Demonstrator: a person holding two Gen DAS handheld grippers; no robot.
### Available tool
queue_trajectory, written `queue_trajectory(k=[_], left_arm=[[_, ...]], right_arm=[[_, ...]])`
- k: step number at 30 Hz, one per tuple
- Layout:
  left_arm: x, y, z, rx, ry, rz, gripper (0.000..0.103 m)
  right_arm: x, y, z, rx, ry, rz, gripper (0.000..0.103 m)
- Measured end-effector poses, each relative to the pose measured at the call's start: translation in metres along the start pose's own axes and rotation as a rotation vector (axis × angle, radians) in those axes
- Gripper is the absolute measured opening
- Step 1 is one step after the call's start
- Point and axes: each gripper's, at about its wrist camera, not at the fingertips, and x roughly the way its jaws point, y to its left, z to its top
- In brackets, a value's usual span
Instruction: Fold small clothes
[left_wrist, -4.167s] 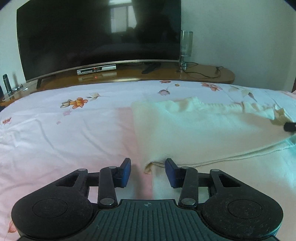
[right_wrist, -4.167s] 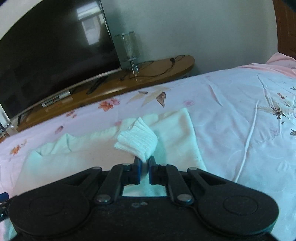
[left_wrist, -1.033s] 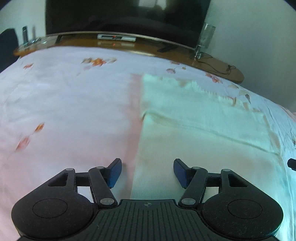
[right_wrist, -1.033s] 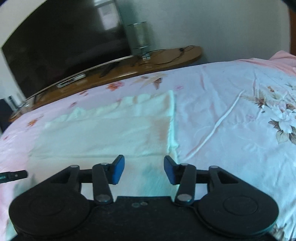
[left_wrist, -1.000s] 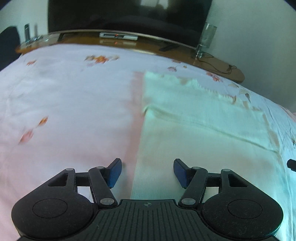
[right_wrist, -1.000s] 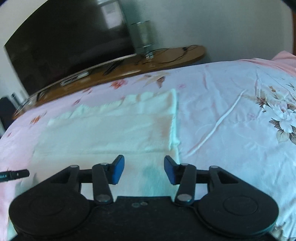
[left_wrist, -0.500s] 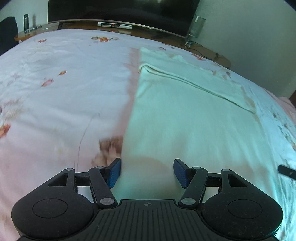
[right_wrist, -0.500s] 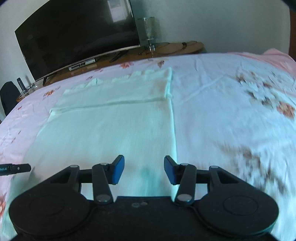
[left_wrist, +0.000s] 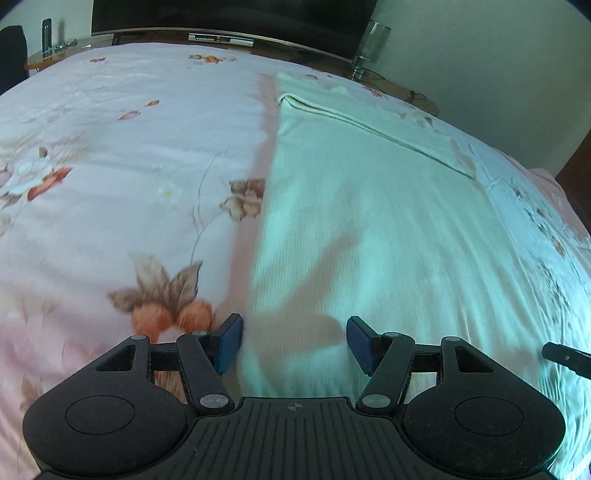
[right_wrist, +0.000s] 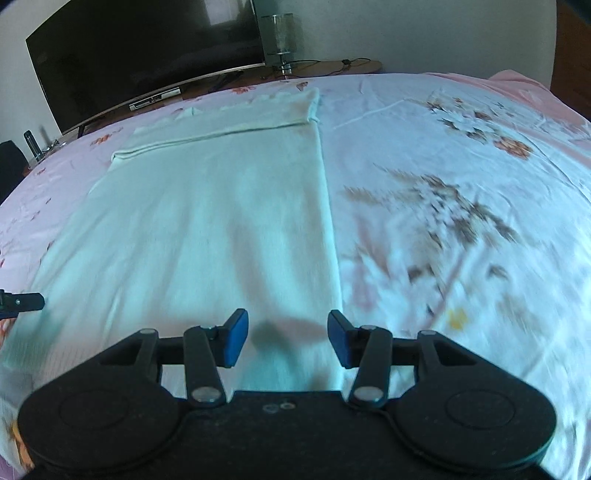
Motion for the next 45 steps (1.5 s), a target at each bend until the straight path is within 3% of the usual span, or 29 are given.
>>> queue_trajectory(k=[11,21,30,31,32,33,35,37,39,43,45], left_arm=[[-0.023,0.008,-0.029,-0.044,0.007,-0.009,0.062],[-0.021,-0.001,-0.029,-0.056,0.013,0.003,0.062],[-0.02,-0.009,-0.03,-0.06,0.029,-0.035,0.061],[-0.02,-0.008,-0.03,-0.068,0.031,-0.051,0.06],[-0.02,-0.009,-0.03,-0.071,0.034,-0.06,0.039],[-0.018,-0.008,-0.029,-0.075,0.048,-0.071,0.027],[-0.016,-0.004,-0.03,-0.096,0.061,-0.099,0.027],[-0.016,-0.002,-0.029,-0.092,0.061,-0.113,0.026],[-0.015,-0.001,-0.029,-0.082,0.067,-0.124,0.026],[-0.013,0.003,-0.028,-0.067,0.085,-0.145,0.027],[-0.012,0.005,-0.026,-0.076,0.094,-0.154,0.027]], right_arm=[[-0.01,-0.014,-0.03,0.063,0.041,-0.02,0.05],[-0.009,-0.01,-0.031,0.076,0.066,-0.004,0.052],[-0.01,-0.004,-0.033,0.105,0.062,0.023,0.046],[-0.01,-0.003,-0.033,0.109,0.062,0.028,0.042],[-0.01,-0.002,-0.033,0.111,0.064,0.032,0.041],[-0.009,-0.002,-0.033,0.111,0.064,0.032,0.04],[-0.009,-0.002,-0.033,0.121,0.062,0.033,0.036],[-0.011,-0.004,-0.032,0.132,0.058,0.033,0.024],[-0.011,-0.007,-0.032,0.145,0.062,0.037,0.023],[-0.013,-0.012,-0.032,0.163,0.049,0.012,0.039],[-0.014,-0.014,-0.034,0.167,0.05,-0.002,0.042]])
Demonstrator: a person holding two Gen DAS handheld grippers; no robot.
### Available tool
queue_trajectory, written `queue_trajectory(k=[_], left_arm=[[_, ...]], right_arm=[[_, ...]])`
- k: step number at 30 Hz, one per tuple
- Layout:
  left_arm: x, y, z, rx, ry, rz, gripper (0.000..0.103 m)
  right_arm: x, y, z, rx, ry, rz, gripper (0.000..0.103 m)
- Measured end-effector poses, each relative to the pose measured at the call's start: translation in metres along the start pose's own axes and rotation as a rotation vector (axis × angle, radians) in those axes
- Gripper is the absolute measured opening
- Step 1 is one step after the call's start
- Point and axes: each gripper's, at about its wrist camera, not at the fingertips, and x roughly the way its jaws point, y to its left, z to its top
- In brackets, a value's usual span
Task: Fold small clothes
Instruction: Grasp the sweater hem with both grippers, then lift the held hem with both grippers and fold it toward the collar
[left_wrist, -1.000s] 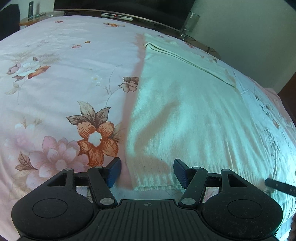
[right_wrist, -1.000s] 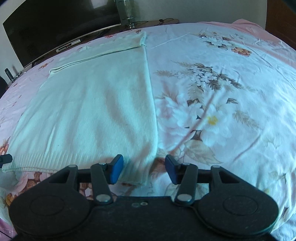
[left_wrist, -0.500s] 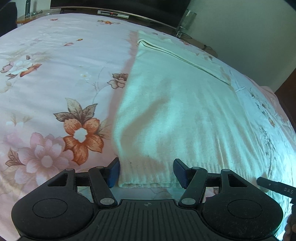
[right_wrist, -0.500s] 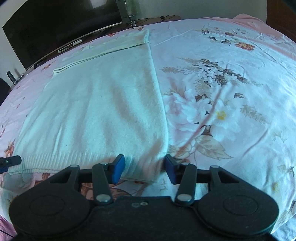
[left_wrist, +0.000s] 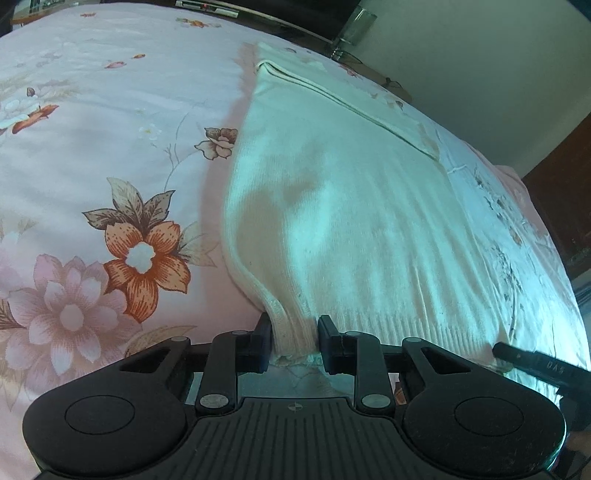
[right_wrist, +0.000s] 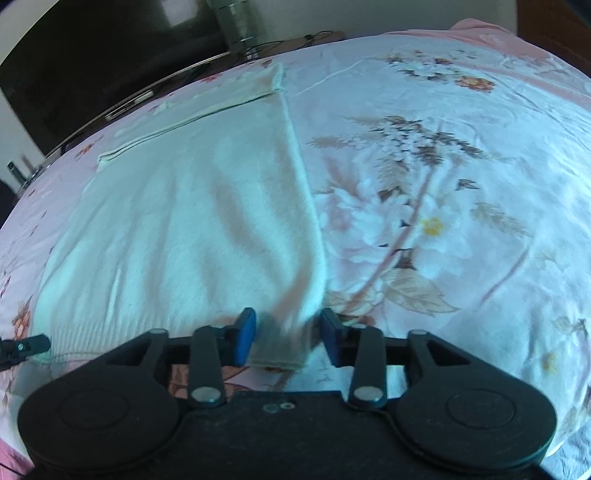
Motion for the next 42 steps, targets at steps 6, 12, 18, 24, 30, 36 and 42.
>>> queue_trajectory(k=[6,12,18,24,30,36,42], left_arm=[[-0.008,0.009,-0.004,-0.037,0.003,-0.016,0.027],[-0.005,0.019,-0.002,-0.08,0.019,-0.037,0.027],[-0.006,0.024,-0.004,-0.119,-0.01,-0.067,0.017],[-0.024,0.013,0.017,-0.075,-0.122,-0.109,0.011],[-0.03,-0.012,0.065,-0.011,-0.24,-0.114,0.011],[-0.017,-0.032,0.13,0.013,-0.336,-0.102,0.011],[0.016,-0.047,0.185,0.019,-0.418,-0.06,0.011]], right_arm=[[-0.001,0.002,-0.001,0.001,0.012,0.013,0.044],[0.004,-0.002,0.003,0.063,0.027,0.067,0.041],[0.007,0.006,0.002,0.039,0.029,0.068,0.024],[-0.003,0.003,0.012,0.084,-0.005,0.153,0.009],[-0.013,0.006,0.047,0.088,-0.112,0.206,0.009],[-0.004,0.013,0.107,0.072,-0.219,0.251,0.009],[0.026,0.025,0.171,0.056,-0.291,0.278,0.008]])
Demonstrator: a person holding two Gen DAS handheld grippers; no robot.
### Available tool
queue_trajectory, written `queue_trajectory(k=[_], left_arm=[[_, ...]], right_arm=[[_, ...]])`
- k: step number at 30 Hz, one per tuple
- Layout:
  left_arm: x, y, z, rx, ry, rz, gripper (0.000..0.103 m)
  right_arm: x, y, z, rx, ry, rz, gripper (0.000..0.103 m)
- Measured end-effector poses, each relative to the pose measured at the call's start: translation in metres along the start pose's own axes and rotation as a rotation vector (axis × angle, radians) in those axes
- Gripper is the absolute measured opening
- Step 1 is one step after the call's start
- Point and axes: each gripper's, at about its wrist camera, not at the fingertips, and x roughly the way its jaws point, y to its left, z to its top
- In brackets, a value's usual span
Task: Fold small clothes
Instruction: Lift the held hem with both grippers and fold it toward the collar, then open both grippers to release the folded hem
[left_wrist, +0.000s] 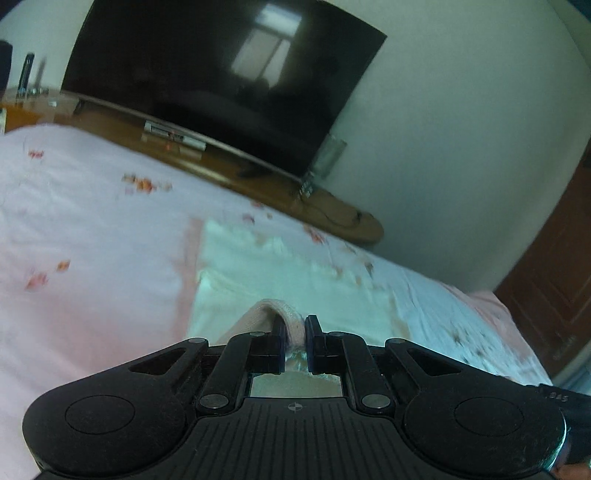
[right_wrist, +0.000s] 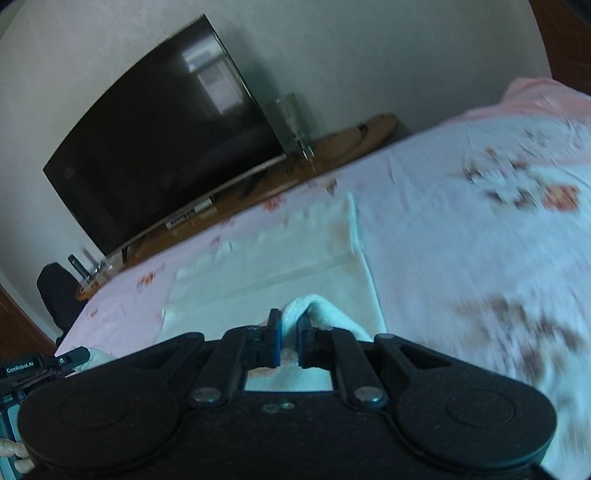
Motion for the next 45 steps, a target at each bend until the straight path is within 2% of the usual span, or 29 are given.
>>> queue_trajectory(k=[6,16,20,27,29,31,34,37,38,39,40,43,45], left_arm=[[0.066,0.0,0.023,-0.003,-0.007,0.025,0.011],[0.182,0.013,0.065,-0.073,0.001,0.089,0.011],[0.227,0.02,0.076,-0.09,0.02,0.138,0.011],[0.277,0.033,0.096,-0.089,0.049,0.258,0.011],[0.283,0.036,0.102,-0.083,0.057,0.277,0.011],[0.285,0.037,0.107,-0.061,0.066,0.289,0.011],[0.28,0.038,0.109,-0.007,0.105,0.26,0.011],[0.275,0.037,0.104,0.086,0.167,0.215,0.011],[0.274,0.037,0.103,0.104,0.183,0.204,0.011],[0.274,0.037,0.101,0.119,0.2,0.199,0.011],[0.276,0.036,0.099,0.131,0.215,0.193,0.012],[0.281,0.033,0.095,0.151,0.239,0.175,0.012],[0.288,0.031,0.093,0.159,0.271,0.166,0.012]], right_arm=[[0.061,-0.004,0.037,-0.026,-0.01,-0.001,0.008],[0.157,-0.023,0.088,0.029,-0.005,-0.013,0.008],[0.202,-0.039,0.104,0.093,0.028,-0.021,0.008],[0.269,-0.058,0.113,0.168,0.1,-0.07,0.009],[0.277,-0.06,0.112,0.164,0.094,-0.097,0.013],[0.284,-0.057,0.113,0.128,0.083,-0.127,0.024],[0.283,-0.054,0.116,0.067,0.085,-0.128,0.034],[0.276,-0.049,0.118,-0.024,0.091,-0.132,0.038],[0.273,-0.049,0.118,-0.045,0.09,-0.135,0.042],[0.27,-0.05,0.117,-0.063,0.088,-0.136,0.055],[0.271,-0.049,0.118,-0.078,0.088,-0.138,0.063],[0.275,-0.047,0.115,-0.114,0.119,-0.128,0.056],[0.28,-0.045,0.114,-0.131,0.13,-0.134,0.056]])
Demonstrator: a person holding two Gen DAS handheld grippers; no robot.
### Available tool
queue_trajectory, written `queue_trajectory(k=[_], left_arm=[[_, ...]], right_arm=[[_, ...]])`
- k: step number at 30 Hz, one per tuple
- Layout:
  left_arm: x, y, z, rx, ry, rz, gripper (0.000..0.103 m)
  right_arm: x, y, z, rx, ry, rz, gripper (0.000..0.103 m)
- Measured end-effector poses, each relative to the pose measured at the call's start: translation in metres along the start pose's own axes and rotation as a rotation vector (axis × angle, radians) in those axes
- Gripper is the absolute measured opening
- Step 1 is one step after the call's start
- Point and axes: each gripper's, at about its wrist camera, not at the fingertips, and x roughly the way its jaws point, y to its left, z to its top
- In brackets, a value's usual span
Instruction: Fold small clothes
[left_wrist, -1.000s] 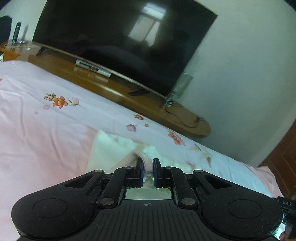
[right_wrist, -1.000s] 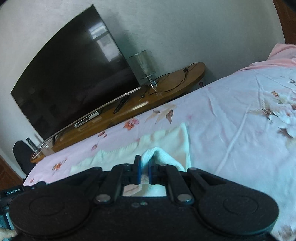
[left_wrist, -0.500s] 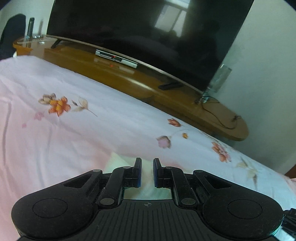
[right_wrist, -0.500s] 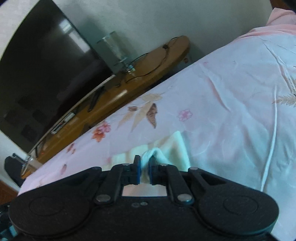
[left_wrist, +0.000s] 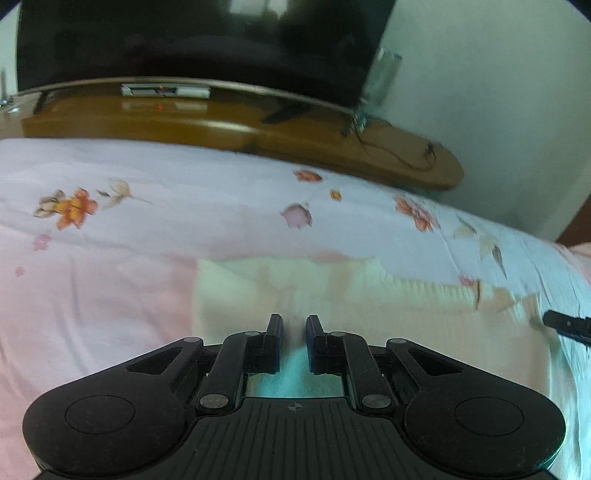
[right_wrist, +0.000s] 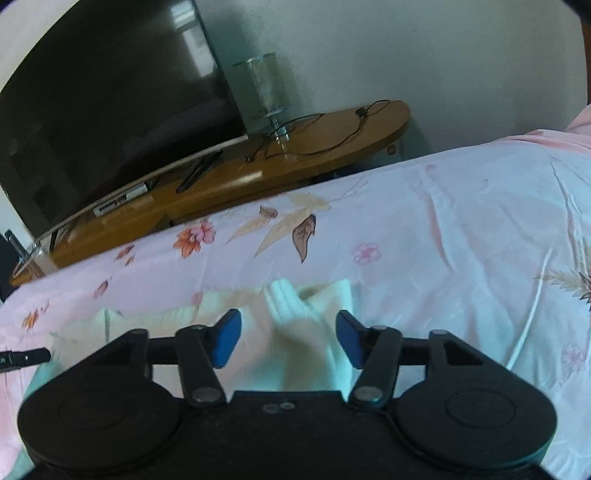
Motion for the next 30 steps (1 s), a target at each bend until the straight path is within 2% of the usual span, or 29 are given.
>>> queue_trajectory(k=[2,4,5,6,7,8,10,11,13,14,15,17,19,20,21,23,25,28,30], left_arm=[[0.005,0.0,0.0,0.015,0.011,0.011,0.013],[0.0,0.002,0.0,-0.001,-0.009,0.044,0.036],[-0.005,0.003,0.001,-0.008,-0.035,0.073,0.069],[-0.012,0.004,0.0,-0.007,-0.089,0.098,0.095],[-0.017,0.003,-0.002,0.0,-0.127,0.106,0.102],[-0.018,0.002,-0.002,0.015,-0.133,0.099,0.103],[-0.01,-0.001,-0.003,0.041,-0.072,0.071,0.103],[-0.008,-0.002,-0.004,0.051,-0.067,0.072,0.103],[-0.005,-0.005,-0.008,0.06,-0.065,0.058,0.094],[-0.003,-0.005,-0.008,0.058,-0.053,0.043,0.072],[0.001,-0.006,-0.008,0.057,-0.033,0.034,0.055],[0.005,-0.008,-0.009,0.07,-0.027,0.032,0.05],[0.006,-0.009,-0.008,0.081,-0.027,0.027,0.05],[0.006,-0.009,-0.009,0.077,-0.027,0.023,0.034],[0.006,-0.01,-0.008,0.076,-0.025,0.024,0.013],[0.003,-0.012,-0.007,0.072,-0.03,0.013,0.009],[-0.006,-0.02,-0.009,0.107,-0.083,0.022,0.008],[-0.022,-0.021,-0.003,0.078,-0.178,0.026,0.007],[-0.023,-0.019,0.006,0.058,-0.21,0.041,0.007]], right_arm=[[0.004,0.002,-0.001,-0.011,0.018,0.014,0.056],[0.005,0.004,-0.002,-0.024,0.03,0.03,0.056],[0.005,0.005,-0.002,-0.03,0.027,0.029,0.056],[0.005,0.003,-0.002,-0.03,0.025,0.029,0.056],[0.006,0.001,-0.001,-0.022,0.025,0.033,0.056],[0.006,0.0,0.0,-0.015,0.026,0.043,0.056],[0.01,-0.001,0.001,-0.018,0.036,0.05,0.056],[0.012,0.001,0.001,-0.026,0.041,0.05,0.055],[0.014,0.003,0.001,-0.035,0.049,0.051,0.044],[0.015,0.003,0.001,-0.037,0.056,0.054,0.042],[0.016,0.004,0.001,-0.043,0.057,0.054,0.039],[0.017,0.006,0.001,-0.07,0.054,0.04,0.038],[0.017,0.006,0.002,-0.089,0.039,0.029,0.044],[0.019,0.005,0.003,-0.085,0.046,0.038,0.047],[0.023,0.004,0.003,-0.077,0.069,0.056,0.052],[0.027,0.008,0.001,-0.098,0.094,0.067,0.045],[0.023,0.012,-0.001,-0.119,0.089,0.079,0.01],[0.01,0.014,-0.002,-0.118,0.035,0.093,0.01],[0.001,0.014,0.002,-0.106,-0.006,0.09,0.01]])
